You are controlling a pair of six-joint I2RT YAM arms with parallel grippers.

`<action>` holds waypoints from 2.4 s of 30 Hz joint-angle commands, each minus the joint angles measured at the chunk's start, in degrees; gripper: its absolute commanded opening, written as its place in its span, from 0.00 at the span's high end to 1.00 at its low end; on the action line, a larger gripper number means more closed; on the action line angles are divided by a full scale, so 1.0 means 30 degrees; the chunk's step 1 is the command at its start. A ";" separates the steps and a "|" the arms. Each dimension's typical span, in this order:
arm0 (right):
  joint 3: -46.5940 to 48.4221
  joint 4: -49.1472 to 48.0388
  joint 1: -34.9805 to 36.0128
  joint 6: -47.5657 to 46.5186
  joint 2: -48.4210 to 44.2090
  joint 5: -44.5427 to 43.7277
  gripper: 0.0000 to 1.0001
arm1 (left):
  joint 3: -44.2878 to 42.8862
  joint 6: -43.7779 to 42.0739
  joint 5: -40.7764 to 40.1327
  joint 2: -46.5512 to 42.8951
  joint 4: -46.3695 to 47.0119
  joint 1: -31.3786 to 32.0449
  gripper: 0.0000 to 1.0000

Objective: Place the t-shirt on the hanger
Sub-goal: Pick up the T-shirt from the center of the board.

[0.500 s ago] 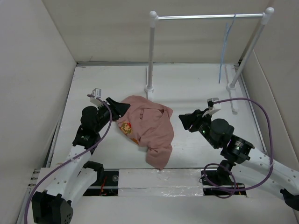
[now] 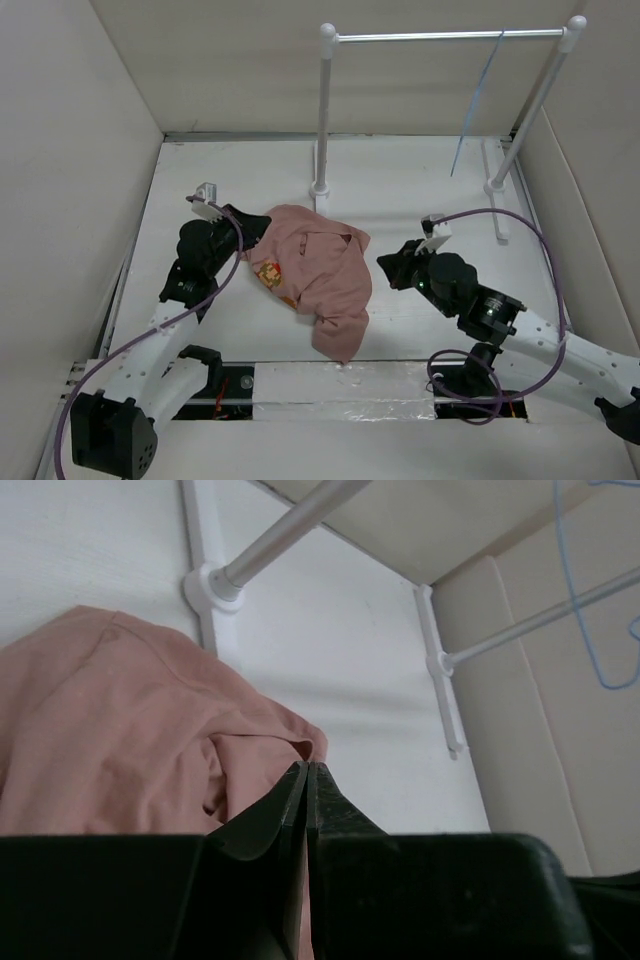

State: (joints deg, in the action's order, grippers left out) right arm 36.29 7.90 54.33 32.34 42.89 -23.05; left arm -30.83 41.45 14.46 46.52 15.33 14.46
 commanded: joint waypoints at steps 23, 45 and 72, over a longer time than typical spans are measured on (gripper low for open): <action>-0.1113 -0.5973 -0.2987 -0.0054 0.8376 0.5338 0.60 | -0.7796 -0.4322 -1.1416 1.2878 -0.3149 0.7192 0.58; -0.1609 -0.6589 -0.3870 -0.0584 0.8729 0.8268 0.49 | -0.9996 -0.8396 -1.1530 1.7304 -0.2299 0.7192 0.56; -0.1053 -0.4743 -0.3169 -0.0437 0.5452 0.6334 0.94 | -0.3993 -0.4560 -0.8720 0.7698 0.0075 0.7192 1.00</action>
State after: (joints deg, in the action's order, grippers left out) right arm 30.81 -7.07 43.68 31.70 61.63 -2.90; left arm -44.86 25.34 -14.41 71.55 13.63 35.90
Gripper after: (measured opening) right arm 0.050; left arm 0.006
